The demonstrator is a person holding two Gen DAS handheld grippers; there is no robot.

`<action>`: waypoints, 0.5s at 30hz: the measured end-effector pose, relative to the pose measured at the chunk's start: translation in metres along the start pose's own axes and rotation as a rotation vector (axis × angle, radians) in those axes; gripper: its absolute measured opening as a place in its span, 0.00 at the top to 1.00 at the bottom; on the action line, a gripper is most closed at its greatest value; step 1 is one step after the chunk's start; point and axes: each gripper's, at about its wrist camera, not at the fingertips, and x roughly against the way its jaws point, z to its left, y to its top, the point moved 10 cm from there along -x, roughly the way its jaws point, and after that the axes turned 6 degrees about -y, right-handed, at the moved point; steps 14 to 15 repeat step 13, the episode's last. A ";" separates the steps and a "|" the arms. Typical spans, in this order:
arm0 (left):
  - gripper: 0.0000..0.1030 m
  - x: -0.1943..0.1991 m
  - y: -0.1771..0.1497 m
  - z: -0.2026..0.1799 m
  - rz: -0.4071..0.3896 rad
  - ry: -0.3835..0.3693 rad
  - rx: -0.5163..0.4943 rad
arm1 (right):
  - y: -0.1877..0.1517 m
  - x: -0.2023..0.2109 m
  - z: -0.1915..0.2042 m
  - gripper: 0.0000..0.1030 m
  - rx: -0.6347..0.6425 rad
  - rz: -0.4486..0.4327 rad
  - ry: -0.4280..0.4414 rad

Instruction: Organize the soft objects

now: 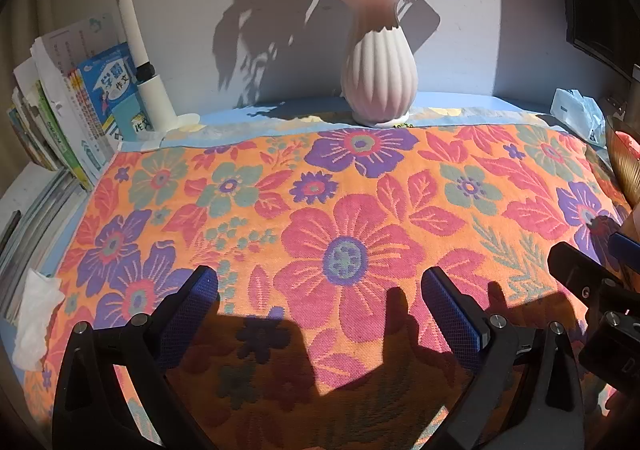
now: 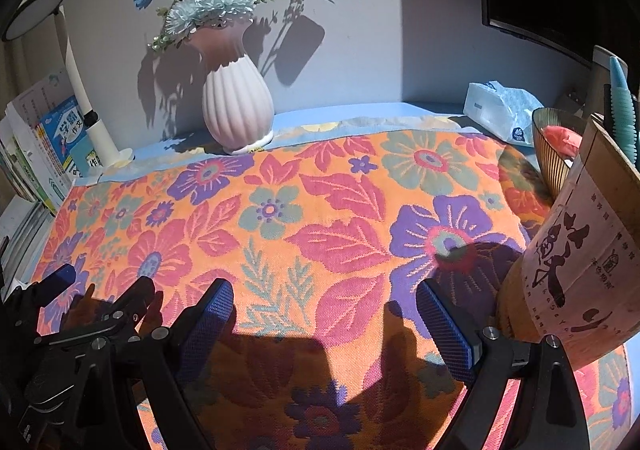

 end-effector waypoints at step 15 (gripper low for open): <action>0.01 0.003 0.002 -0.001 -0.016 0.003 -0.012 | -0.001 -0.001 0.001 0.11 0.005 0.001 -0.002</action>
